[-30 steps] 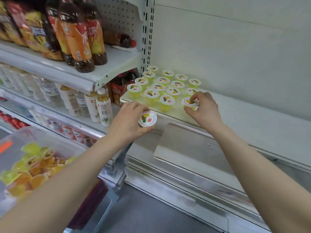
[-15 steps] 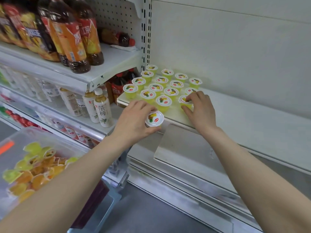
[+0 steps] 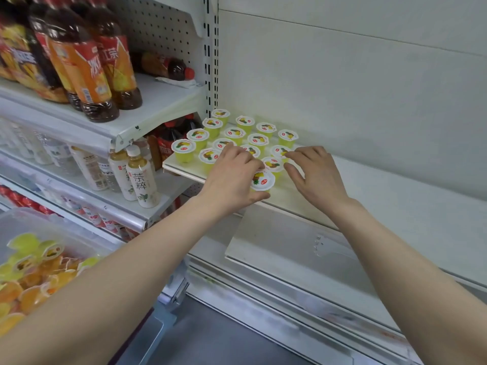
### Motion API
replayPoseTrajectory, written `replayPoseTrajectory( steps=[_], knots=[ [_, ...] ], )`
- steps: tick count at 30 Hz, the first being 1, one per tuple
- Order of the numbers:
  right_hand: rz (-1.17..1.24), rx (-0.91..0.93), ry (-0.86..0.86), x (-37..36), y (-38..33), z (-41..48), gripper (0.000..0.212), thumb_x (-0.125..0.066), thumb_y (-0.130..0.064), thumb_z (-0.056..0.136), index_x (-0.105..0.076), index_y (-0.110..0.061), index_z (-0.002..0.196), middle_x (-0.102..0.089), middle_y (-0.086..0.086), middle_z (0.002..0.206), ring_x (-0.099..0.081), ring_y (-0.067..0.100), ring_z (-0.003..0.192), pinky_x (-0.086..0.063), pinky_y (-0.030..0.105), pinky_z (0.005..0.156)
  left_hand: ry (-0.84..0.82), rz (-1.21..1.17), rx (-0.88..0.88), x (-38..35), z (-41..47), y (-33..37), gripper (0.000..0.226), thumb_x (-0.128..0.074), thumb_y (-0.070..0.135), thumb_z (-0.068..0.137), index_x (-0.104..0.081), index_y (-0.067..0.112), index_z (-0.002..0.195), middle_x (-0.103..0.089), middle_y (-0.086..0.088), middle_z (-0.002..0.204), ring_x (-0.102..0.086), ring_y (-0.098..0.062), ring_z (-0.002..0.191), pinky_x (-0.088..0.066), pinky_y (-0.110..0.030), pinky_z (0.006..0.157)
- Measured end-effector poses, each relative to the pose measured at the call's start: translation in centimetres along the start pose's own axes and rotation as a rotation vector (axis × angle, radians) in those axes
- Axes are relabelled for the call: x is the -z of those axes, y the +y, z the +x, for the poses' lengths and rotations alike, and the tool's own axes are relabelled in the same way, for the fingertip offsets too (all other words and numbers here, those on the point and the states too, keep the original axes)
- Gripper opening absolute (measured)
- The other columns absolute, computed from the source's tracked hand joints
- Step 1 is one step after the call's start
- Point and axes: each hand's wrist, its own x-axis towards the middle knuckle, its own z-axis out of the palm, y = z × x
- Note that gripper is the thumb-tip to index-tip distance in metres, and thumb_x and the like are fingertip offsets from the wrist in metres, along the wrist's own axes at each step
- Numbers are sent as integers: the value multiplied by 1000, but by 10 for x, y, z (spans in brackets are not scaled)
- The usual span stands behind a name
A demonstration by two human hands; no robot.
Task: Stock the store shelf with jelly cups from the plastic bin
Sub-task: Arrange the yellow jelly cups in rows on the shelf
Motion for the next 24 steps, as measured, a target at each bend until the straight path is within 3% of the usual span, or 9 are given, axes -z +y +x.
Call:
replayPoseTrajectory(
  steps=[9,15,18,21,24],
  knots=[
    [-59,-23,-24,3,18,4,45,-37,-42,97,-68,-17,119,-67,3,112,-54,31,109,-42,40,83,-88,58,98,-17,12,4,67,-69,61,73,-62,20,125,-62,-6,120,-42,-28,125,-12,-43,118],
    [-68,-24,-20,5,19,5,45,-37,-42,98,-66,-16,120,-66,5,115,-53,31,109,-42,41,82,-79,70,99,-16,11,5,74,-69,66,69,-61,19,125,-62,-6,122,-42,-29,126,-22,-43,116],
    [-71,-6,-9,10,11,9,45,-37,-42,98,-64,-15,121,-65,5,116,-53,32,109,-41,42,83,-62,69,83,-11,9,3,78,-59,72,71,-61,17,125,-62,-6,122,-45,-29,125,-28,-44,112],
    [-73,21,-10,15,-2,14,48,-36,-42,97,-63,-14,124,-64,6,119,-52,32,111,-41,42,85,42,36,66,0,3,-5,69,-45,68,82,-63,14,121,-64,-5,115,-49,-28,117,-37,-40,103],
    [-85,72,-6,18,-22,21,49,-36,-43,96,-62,-13,125,-64,7,121,-53,34,111,-42,43,86,136,78,16,17,-6,-22,56,-45,56,90,-65,12,117,-66,-6,109,-54,-29,111,-41,-39,98]
  ],
)
